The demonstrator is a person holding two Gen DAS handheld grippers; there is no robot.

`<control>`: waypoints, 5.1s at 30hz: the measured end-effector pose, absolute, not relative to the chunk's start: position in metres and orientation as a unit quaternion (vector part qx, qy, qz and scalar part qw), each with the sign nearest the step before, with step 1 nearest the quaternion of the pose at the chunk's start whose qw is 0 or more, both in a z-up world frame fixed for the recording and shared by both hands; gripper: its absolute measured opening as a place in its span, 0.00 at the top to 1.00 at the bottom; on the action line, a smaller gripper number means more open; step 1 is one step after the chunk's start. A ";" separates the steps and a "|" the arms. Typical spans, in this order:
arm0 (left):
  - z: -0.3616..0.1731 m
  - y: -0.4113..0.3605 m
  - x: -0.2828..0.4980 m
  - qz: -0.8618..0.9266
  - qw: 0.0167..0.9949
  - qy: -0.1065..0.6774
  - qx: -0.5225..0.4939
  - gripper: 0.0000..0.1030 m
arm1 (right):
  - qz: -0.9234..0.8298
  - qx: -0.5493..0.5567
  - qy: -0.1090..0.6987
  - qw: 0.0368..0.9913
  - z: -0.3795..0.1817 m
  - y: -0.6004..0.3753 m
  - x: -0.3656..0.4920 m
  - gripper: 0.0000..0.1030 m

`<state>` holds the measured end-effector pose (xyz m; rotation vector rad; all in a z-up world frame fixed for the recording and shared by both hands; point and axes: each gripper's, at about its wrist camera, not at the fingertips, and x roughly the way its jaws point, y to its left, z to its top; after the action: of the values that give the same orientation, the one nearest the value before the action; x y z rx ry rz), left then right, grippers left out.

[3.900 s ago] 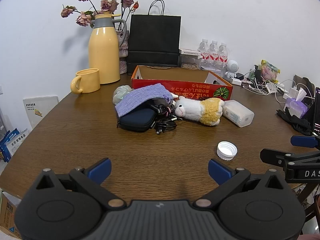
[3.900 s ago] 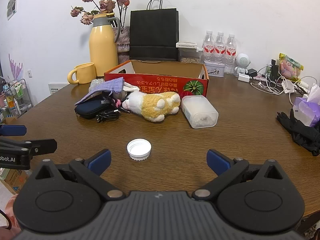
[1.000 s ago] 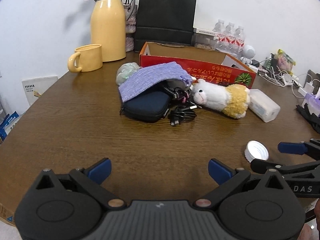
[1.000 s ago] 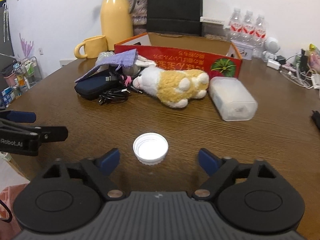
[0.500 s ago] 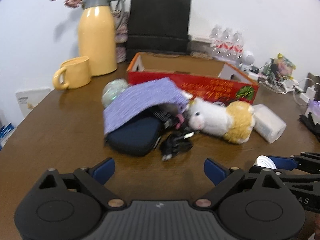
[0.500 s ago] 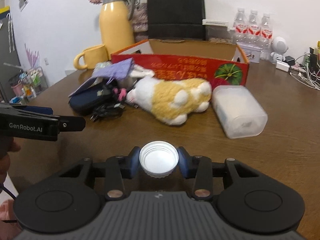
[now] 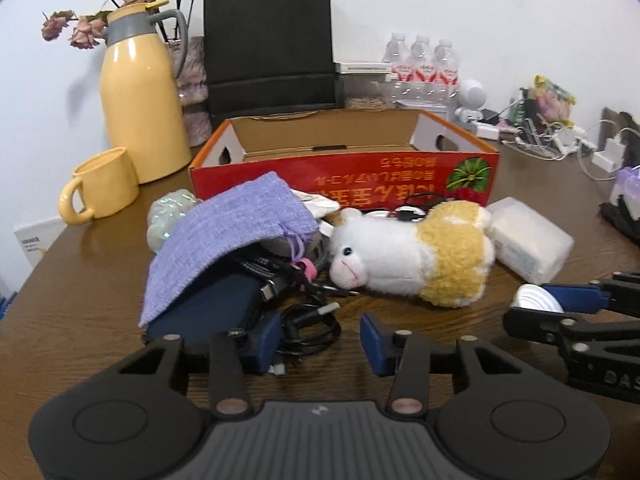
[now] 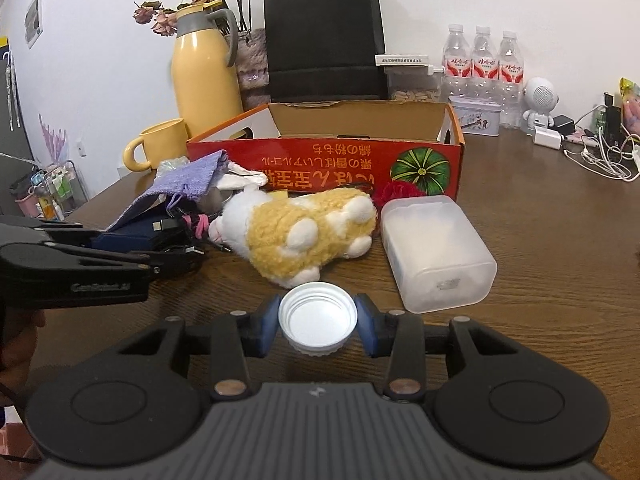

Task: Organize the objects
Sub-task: 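Grasp the white bottle cap with the right gripper while the left gripper grasps the black cable, then carry the cap and cable into the cardboard box and open both grippers, then grasp the white plastic container with the right gripper while the left grasps the lavender pouch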

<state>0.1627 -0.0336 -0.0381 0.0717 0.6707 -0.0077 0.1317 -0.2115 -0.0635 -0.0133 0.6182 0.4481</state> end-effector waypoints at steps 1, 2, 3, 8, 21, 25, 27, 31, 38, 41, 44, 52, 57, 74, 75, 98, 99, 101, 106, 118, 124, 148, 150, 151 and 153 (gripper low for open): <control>-0.039 -0.034 0.165 0.003 0.943 0.331 0.037 0.58 | 0.220 -0.006 0.302 0.928 -0.064 -0.212 0.132 0.60; -0.040 -0.034 0.166 0.008 0.943 0.331 0.039 0.58 | 0.221 -0.006 0.302 0.927 -0.065 -0.212 0.133 0.60; -0.042 -0.034 0.168 0.012 0.942 0.334 0.041 0.58 | 0.222 -0.006 0.303 0.927 -0.065 -0.212 0.133 0.60; -0.045 -0.036 0.174 0.021 0.940 0.338 0.051 0.55 | 0.223 -0.004 0.305 0.926 -0.067 -0.212 0.134 0.60; -0.053 -0.026 0.174 -0.010 0.936 0.352 0.013 0.60 | 0.222 -0.007 0.303 0.927 -0.064 -0.212 0.129 0.60; -0.052 -0.026 0.163 -0.025 0.936 0.350 0.006 0.60 | 0.219 -0.009 0.300 0.928 -0.061 -0.213 0.126 0.60; -0.051 -0.026 0.157 -0.029 0.937 0.348 0.005 0.61 | 0.218 -0.010 0.296 0.930 -0.059 -0.213 0.124 0.60; -0.040 -0.026 0.147 -0.037 0.942 0.333 0.003 0.61 | 0.217 -0.012 0.287 0.933 -0.053 -0.214 0.121 0.60; -0.011 -0.025 0.145 -0.049 0.953 0.298 -0.002 0.61 | 0.213 -0.010 0.259 0.942 -0.032 -0.216 0.127 0.60; 0.001 -0.026 0.151 -0.052 0.958 0.283 -0.005 0.61 | 0.211 -0.007 0.243 0.947 -0.021 -0.217 0.134 0.60; 0.011 -0.025 0.159 -0.054 0.961 0.272 -0.010 0.61 | 0.209 -0.004 0.231 0.950 -0.011 -0.216 0.144 0.60; 0.035 -0.026 0.201 -0.040 0.968 0.246 -0.024 0.61 | 0.208 0.009 0.208 0.956 0.008 -0.209 0.178 0.60; 0.044 -0.024 0.232 -0.028 0.971 0.235 -0.036 0.61 | 0.205 0.018 0.198 0.958 0.016 -0.204 0.207 0.60; 0.027 -0.008 0.352 0.038 0.960 0.272 -0.062 0.61 | 0.161 0.017 0.236 0.958 0.003 -0.173 0.325 0.60; 0.025 -0.007 0.356 0.044 0.959 0.274 -0.063 0.61 | 0.160 0.017 0.240 0.957 0.001 -0.171 0.330 0.60; 0.020 0.005 0.378 0.099 0.948 0.299 -0.051 0.00 | 0.117 -0.021 0.279 0.953 -0.016 -0.164 0.354 0.00; 0.022 0.005 0.376 0.098 0.950 0.294 -0.047 0.00 | 0.115 -0.024 0.278 0.953 -0.014 -0.165 0.352 0.00; 0.023 0.006 0.373 0.100 0.951 0.288 -0.047 0.00 | 0.112 -0.020 0.274 0.955 -0.012 -0.171 0.350 0.00; 0.020 0.007 0.378 0.097 0.948 0.299 -0.049 0.00 | 0.115 -0.010 0.280 0.953 -0.015 -0.174 0.355 0.00; 0.032 -0.005 0.354 0.082 0.958 0.273 -0.041 0.00 | 0.120 -0.019 0.256 0.959 -0.001 -0.178 0.332 0.00; 0.041 -0.005 0.326 0.074 0.964 0.253 -0.042 0.00 | 0.121 -0.013 0.232 0.965 0.012 -0.189 0.305 0.00; 0.009 0.028 0.203 0.067 0.962 0.264 -0.025 0.00 | 0.115 -0.038 0.270 0.955 -0.032 -0.250 0.198 0.00; 0.006 0.033 0.195 0.066 0.961 0.267 -0.025 0.00 | 0.113 -0.043 0.279 0.953 -0.038 -0.253 0.194 0.00; 0.005 0.034 0.192 0.067 0.961 0.268 -0.025 0.00 | 0.112 -0.044 0.282 0.952 -0.041 -0.254 0.192 0.00; 0.002 0.037 0.185 0.068 0.959 0.273 -0.025 0.00 | 0.110 -0.046 0.287 0.950 -0.045 -0.257 0.189 0.00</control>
<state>0.1853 0.0372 0.0024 -0.0505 0.5527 0.1379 0.1889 -0.2570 -0.0451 -0.0942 0.5844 0.2233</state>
